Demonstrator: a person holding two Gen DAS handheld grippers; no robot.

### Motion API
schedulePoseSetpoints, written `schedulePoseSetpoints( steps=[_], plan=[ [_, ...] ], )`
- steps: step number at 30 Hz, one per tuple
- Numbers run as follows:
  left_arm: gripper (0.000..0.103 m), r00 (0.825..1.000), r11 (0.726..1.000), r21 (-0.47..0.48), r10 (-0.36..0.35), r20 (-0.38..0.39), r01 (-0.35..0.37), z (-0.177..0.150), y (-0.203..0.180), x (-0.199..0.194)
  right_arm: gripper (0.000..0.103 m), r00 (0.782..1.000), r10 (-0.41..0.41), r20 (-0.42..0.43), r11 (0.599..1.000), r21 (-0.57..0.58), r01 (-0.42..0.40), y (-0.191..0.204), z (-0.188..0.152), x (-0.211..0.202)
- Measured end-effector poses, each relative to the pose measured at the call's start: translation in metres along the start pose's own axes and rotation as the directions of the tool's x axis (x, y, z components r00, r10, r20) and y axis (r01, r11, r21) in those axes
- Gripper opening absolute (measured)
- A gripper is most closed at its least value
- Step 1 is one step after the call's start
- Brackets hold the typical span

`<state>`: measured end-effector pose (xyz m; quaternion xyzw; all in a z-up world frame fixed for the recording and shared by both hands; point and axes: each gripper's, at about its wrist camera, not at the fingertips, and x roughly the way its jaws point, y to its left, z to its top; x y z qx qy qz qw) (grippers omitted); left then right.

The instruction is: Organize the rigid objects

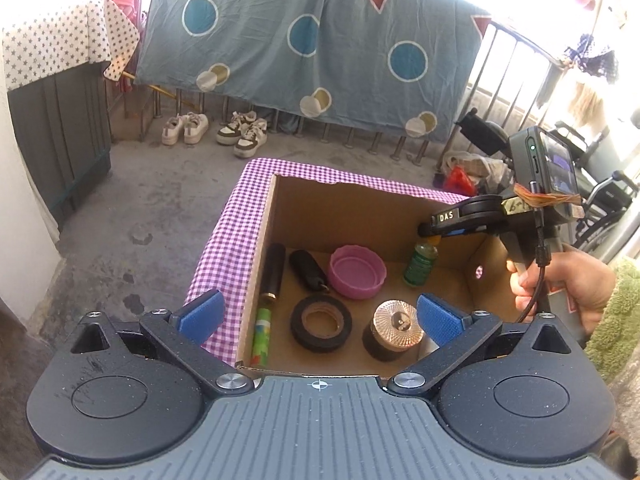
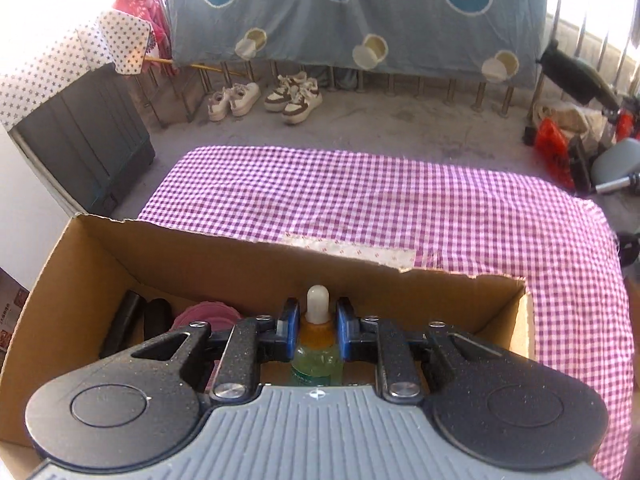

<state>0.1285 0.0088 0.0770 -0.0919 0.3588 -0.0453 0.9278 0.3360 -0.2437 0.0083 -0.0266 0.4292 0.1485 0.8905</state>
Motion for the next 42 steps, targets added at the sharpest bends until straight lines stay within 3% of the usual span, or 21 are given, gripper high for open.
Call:
schedulePoseSetpoints(
  steps=[5,9,13,17,20,23,29,31,33,36,38,42],
  plan=[
    [0.103,1.000,1.000,0.019,-0.003,0.005,0.003,-0.002,-0.006,-0.003,0.021,1.000,-0.014,0.019,0.999,-0.051,0.015,0.008,-0.003,0.002],
    [0.103,1.000,1.000,0.022,0.007,-0.001,-0.007,-0.002,-0.004,-0.005,0.024,1.000,0.002,-0.010,1.000,-0.028,-0.002,0.005,-0.001,0.002],
    [0.103,1.000,1.000,0.018,0.021,0.014,-0.022,-0.002,-0.001,-0.012,0.060,1.000,0.013,-0.015,0.999,0.037,-0.012,-0.008,-0.003,-0.015],
    [0.103,0.999,0.999,0.015,0.030,0.034,-0.030,-0.002,0.003,-0.019,0.060,0.991,0.045,-0.126,0.997,-0.057,-0.052,-0.002,-0.015,-0.029],
    [0.103,0.999,1.000,0.008,0.023,0.035,-0.023,-0.001,0.004,-0.021,0.060,0.961,0.034,-0.273,0.959,-0.262,-0.108,0.025,-0.034,-0.028],
    [0.103,0.999,1.000,0.003,0.021,0.040,-0.021,-0.001,0.006,-0.023,0.062,0.925,-0.062,-0.375,0.902,-0.419,-0.110,0.047,-0.053,-0.015],
    [0.103,0.999,1.000,-0.001,0.012,0.033,-0.012,-0.001,0.007,-0.024,0.065,0.836,-0.150,-0.529,0.890,-0.440,-0.119,0.045,-0.066,0.027],
    [0.103,0.999,1.000,0.001,0.015,0.037,-0.015,-0.001,0.008,-0.025,0.065,0.821,-0.182,-0.540,0.878,-0.466,-0.112,0.044,-0.069,0.036],
    [0.103,0.999,1.000,0.001,0.018,0.041,-0.018,-0.001,0.009,-0.025,0.068,0.829,-0.199,-0.523,0.872,-0.481,-0.094,0.043,-0.064,0.038],
    [0.103,0.999,1.000,-0.001,0.021,0.041,-0.021,-0.002,0.011,-0.025,0.066,0.859,-0.278,-0.431,0.853,-0.522,0.014,0.040,-0.050,0.042],
    [0.103,0.999,1.000,-0.002,0.020,0.035,-0.020,-0.003,0.012,-0.024,0.062,0.880,-0.276,-0.387,0.873,-0.485,0.060,0.035,-0.037,0.045],
    [0.103,0.999,0.999,0.005,0.032,0.028,-0.032,-0.004,0.013,-0.024,0.064,0.911,-0.269,-0.314,0.906,-0.403,0.129,0.029,-0.021,0.043]
  ],
)
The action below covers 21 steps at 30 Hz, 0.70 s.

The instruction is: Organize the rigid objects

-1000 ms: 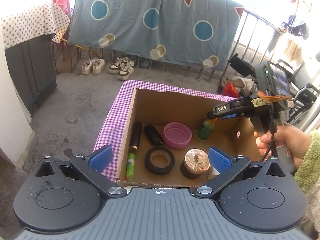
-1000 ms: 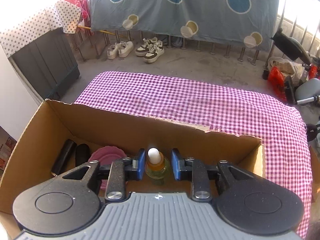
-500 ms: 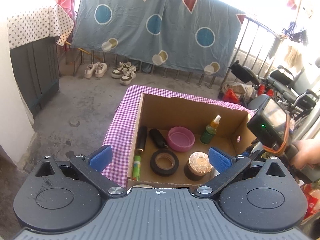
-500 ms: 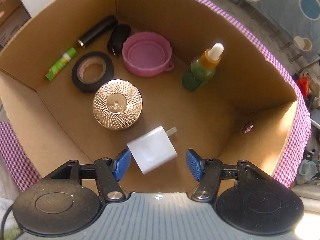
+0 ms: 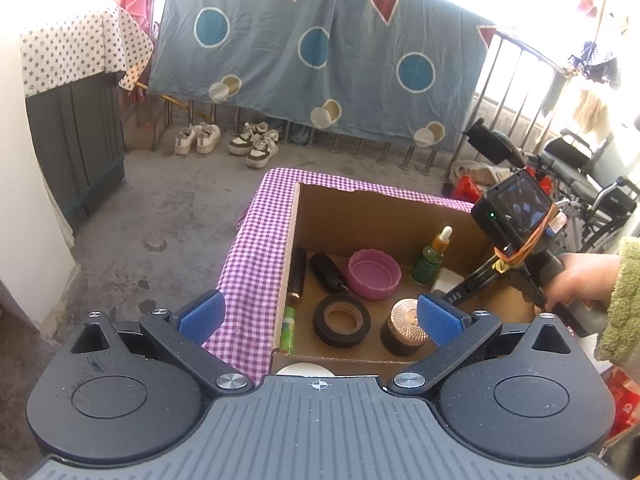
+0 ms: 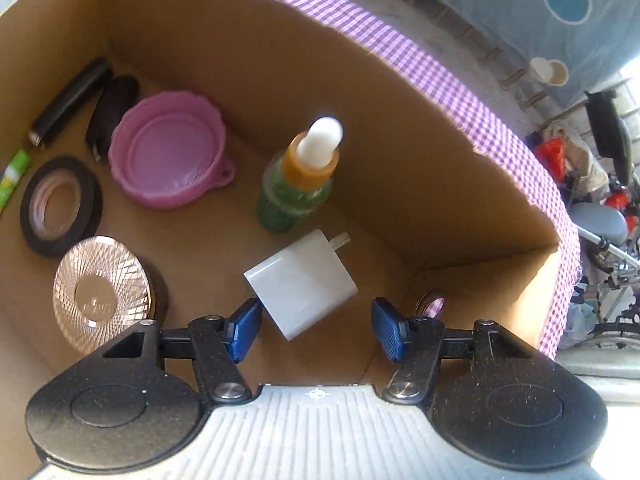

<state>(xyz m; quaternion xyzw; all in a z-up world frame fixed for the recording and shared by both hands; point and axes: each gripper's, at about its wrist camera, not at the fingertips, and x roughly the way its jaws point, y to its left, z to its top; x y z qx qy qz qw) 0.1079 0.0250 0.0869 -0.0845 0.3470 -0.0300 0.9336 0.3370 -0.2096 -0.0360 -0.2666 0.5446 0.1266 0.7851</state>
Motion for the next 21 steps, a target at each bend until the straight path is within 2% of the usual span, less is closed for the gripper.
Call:
schedulePoseSetpoints(
  steps=[6,7,10,13,17,21],
  plan=[
    [0.103,1.000,1.000,0.012,0.015,-0.005,-0.015,-0.006,-0.001,-0.006,0.064,0.989,0.105,0.105,0.989,0.094,-0.115,-0.017,-0.017,-0.039],
    [0.103,1.000,1.000,0.013,0.012,-0.005,-0.012,-0.008,-0.002,-0.007,0.067,0.985,0.113,0.129,0.986,0.104,-0.127,-0.018,-0.023,-0.049],
    [0.103,1.000,1.000,0.023,0.008,0.001,-0.008,-0.012,-0.004,-0.013,0.068,0.963,0.140,0.232,0.976,0.128,-0.173,-0.013,-0.053,-0.083],
    [0.103,1.000,0.999,0.037,0.002,0.010,-0.002,-0.017,-0.008,-0.020,0.068,0.923,0.183,0.339,0.959,0.146,-0.244,-0.012,-0.085,-0.119],
    [0.103,0.999,0.998,0.057,-0.014,0.029,0.012,-0.025,-0.008,-0.029,0.072,0.855,0.237,0.461,0.918,0.181,-0.352,0.000,-0.134,-0.162],
    [0.103,0.998,0.995,0.092,-0.028,0.053,0.023,-0.040,-0.004,-0.039,0.073,0.776,0.298,0.556,0.846,0.223,-0.484,0.022,-0.180,-0.181]
  ],
)
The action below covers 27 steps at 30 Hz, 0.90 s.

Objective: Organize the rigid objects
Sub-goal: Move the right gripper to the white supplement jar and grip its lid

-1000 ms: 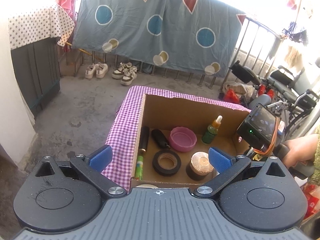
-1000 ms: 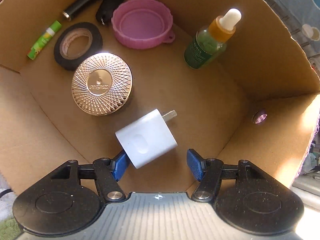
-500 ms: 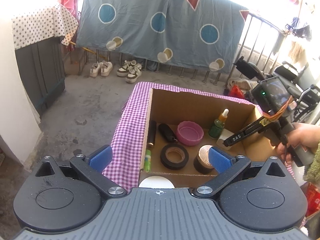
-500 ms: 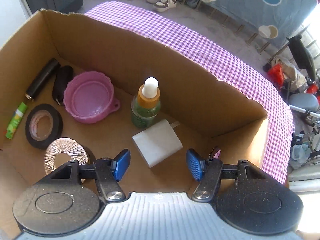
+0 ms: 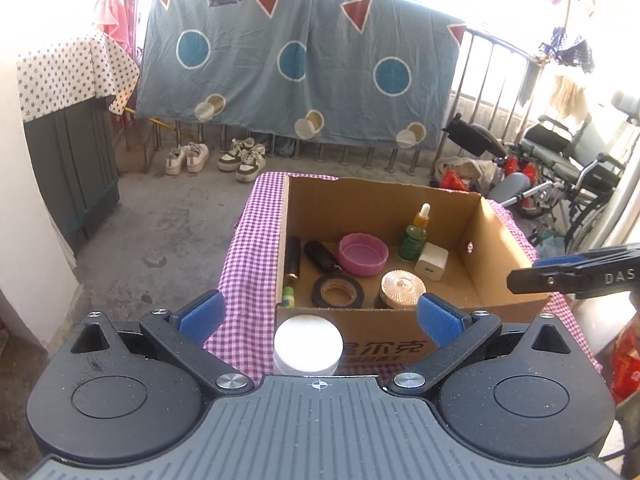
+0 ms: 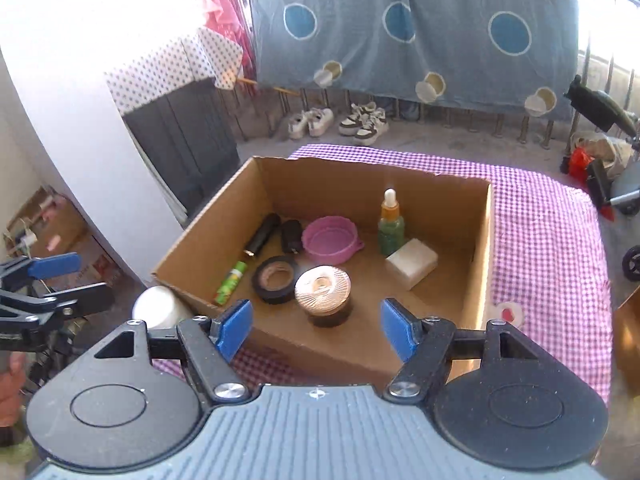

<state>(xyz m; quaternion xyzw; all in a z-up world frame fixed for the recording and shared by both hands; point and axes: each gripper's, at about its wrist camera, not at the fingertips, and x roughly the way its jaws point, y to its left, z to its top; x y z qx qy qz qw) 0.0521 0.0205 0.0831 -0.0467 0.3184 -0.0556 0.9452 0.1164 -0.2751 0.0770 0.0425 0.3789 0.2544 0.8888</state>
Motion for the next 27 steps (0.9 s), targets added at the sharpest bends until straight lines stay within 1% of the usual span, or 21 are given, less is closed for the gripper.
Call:
schedulePoseSetpoints(
  steps=[2,3,5,7,10,11,15,16,20,22,23,25,27],
  plan=[
    [0.103,1.000,1.000,0.024,0.010,0.017,-0.010,-0.012,0.003,-0.003,0.073,0.998,0.047,0.030,0.997,0.062,-0.049,0.006,-0.021,-0.010],
    [0.103,1.000,0.999,0.033,0.015,0.023,-0.016,-0.017,0.005,-0.003,0.073,0.997,0.056,0.048,0.994,0.087,-0.060,0.008,-0.031,-0.011],
    [0.103,0.999,0.999,0.041,0.029,0.016,-0.029,-0.028,0.008,0.000,0.073,0.994,0.078,0.080,0.987,0.137,-0.088,0.016,-0.051,-0.011],
    [0.103,0.999,0.999,0.039,0.035,0.011,-0.035,-0.038,0.010,0.007,0.073,0.990,0.102,0.097,0.974,0.192,-0.119,0.020,-0.064,-0.004],
    [0.102,0.999,0.998,0.045,0.039,0.015,-0.039,-0.049,0.014,0.021,0.073,0.980,0.184,0.079,0.946,0.255,-0.198,0.022,-0.070,0.013],
    [0.102,0.999,0.998,0.054,0.043,0.022,-0.044,-0.051,0.013,0.025,0.072,0.976,0.207,0.070,0.941,0.260,-0.218,0.023,-0.067,0.022],
    [0.099,0.999,0.995,0.090,0.045,0.030,-0.048,-0.058,0.013,0.043,0.068,0.964,0.255,0.077,0.930,0.253,-0.266,0.032,-0.054,0.048],
    [0.097,0.999,0.995,0.088,0.041,0.023,-0.042,-0.059,0.013,0.048,0.064,0.962,0.262,0.082,0.927,0.256,-0.275,0.034,-0.052,0.054],
    [0.090,1.000,0.997,0.072,0.008,0.013,-0.009,-0.057,0.015,0.061,0.060,0.958,0.279,0.071,0.920,0.266,-0.287,0.047,-0.047,0.085],
    [0.076,1.000,0.996,0.091,0.004,0.004,-0.004,-0.057,0.013,0.068,0.058,0.959,0.275,0.064,0.924,0.257,-0.283,0.051,-0.044,0.096],
    [0.073,1.000,0.995,0.098,0.007,-0.006,-0.007,-0.057,0.012,0.072,0.057,0.960,0.272,0.062,0.926,0.256,-0.279,0.054,-0.042,0.103],
    [0.063,1.000,0.995,0.100,0.000,-0.019,0.002,-0.057,0.012,0.076,0.054,0.959,0.276,0.060,0.924,0.260,-0.282,0.056,-0.040,0.111],
    [0.059,0.999,0.996,0.084,-0.026,-0.036,0.029,-0.058,0.013,0.078,0.046,0.959,0.277,0.056,0.923,0.263,-0.281,0.057,-0.039,0.119]
  ],
)
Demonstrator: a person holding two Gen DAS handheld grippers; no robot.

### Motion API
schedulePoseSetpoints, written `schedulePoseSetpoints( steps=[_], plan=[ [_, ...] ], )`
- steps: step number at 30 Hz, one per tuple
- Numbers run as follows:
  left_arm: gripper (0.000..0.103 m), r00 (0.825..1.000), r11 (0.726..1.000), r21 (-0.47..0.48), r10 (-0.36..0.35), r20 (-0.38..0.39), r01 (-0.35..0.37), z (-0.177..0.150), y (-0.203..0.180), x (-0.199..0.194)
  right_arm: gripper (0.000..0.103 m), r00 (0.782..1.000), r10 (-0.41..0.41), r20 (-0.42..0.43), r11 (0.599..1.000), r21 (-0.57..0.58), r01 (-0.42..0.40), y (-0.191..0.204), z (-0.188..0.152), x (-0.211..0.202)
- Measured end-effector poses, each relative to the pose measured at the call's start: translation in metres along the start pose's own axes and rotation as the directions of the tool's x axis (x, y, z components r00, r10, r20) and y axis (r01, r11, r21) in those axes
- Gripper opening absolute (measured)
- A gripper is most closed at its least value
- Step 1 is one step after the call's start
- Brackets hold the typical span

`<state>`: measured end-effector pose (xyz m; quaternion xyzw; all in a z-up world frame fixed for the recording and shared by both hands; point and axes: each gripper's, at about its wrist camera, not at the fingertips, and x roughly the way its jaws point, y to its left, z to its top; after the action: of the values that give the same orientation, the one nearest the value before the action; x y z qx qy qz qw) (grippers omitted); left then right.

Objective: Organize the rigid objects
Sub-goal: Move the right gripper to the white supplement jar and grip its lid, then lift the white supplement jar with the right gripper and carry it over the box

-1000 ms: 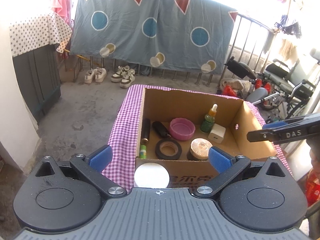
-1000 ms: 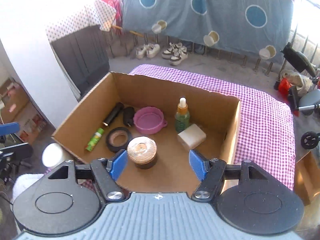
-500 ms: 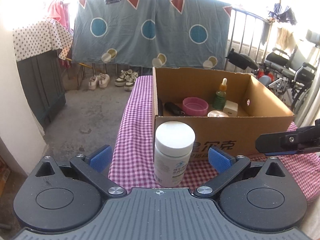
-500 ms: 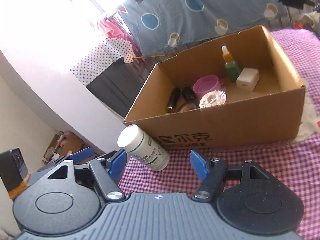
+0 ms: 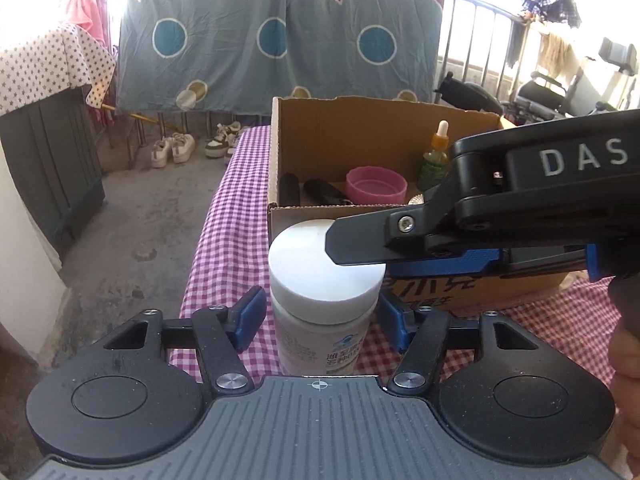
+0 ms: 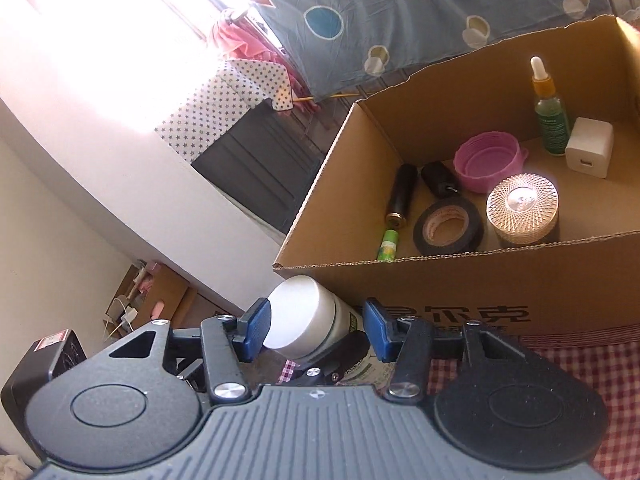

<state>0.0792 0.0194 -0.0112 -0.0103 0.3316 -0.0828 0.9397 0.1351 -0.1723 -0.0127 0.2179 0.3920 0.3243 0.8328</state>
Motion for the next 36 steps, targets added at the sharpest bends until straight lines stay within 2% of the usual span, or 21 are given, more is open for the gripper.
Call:
schedulePoseSetpoints(
  steps=[1,2,8,15,24,28,36],
  plan=[
    [0.058,1.000,1.000,-0.008,-0.002,-0.001,0.002,0.000,0.000,0.000,0.039,1.000,0.007,0.000,1.000,0.000,-0.007,0.000,0.000,0.002],
    [0.057,1.000,1.000,-0.010,0.003,0.004,-0.003,-0.001,-0.001,-0.001,0.038,1.000,0.017,0.004,1.000,0.002,-0.017,0.000,-0.001,0.003],
    [0.054,0.999,0.999,-0.029,-0.039,-0.001,0.039,-0.003,-0.007,-0.007,0.036,1.000,-0.007,0.015,1.000,-0.012,0.007,0.001,-0.007,-0.012],
    [0.054,0.991,0.990,0.048,-0.131,-0.016,0.131,-0.011,-0.047,-0.016,0.037,0.996,-0.068,0.055,0.997,0.047,0.066,-0.020,-0.025,-0.058],
    [0.054,0.966,0.951,0.170,-0.255,-0.042,0.259,-0.021,-0.112,-0.020,0.038,0.976,-0.170,0.135,0.976,0.158,0.149,-0.058,-0.047,-0.127],
    [0.054,0.961,0.938,0.205,-0.273,-0.054,0.278,-0.019,-0.131,-0.018,0.038,0.969,-0.186,0.165,0.970,0.185,0.154,-0.071,-0.053,-0.143],
    [0.053,0.966,0.931,0.256,-0.255,-0.050,0.260,-0.013,-0.152,-0.009,0.038,0.965,-0.180,0.189,0.968,0.208,0.139,-0.089,-0.055,-0.156]
  ],
)
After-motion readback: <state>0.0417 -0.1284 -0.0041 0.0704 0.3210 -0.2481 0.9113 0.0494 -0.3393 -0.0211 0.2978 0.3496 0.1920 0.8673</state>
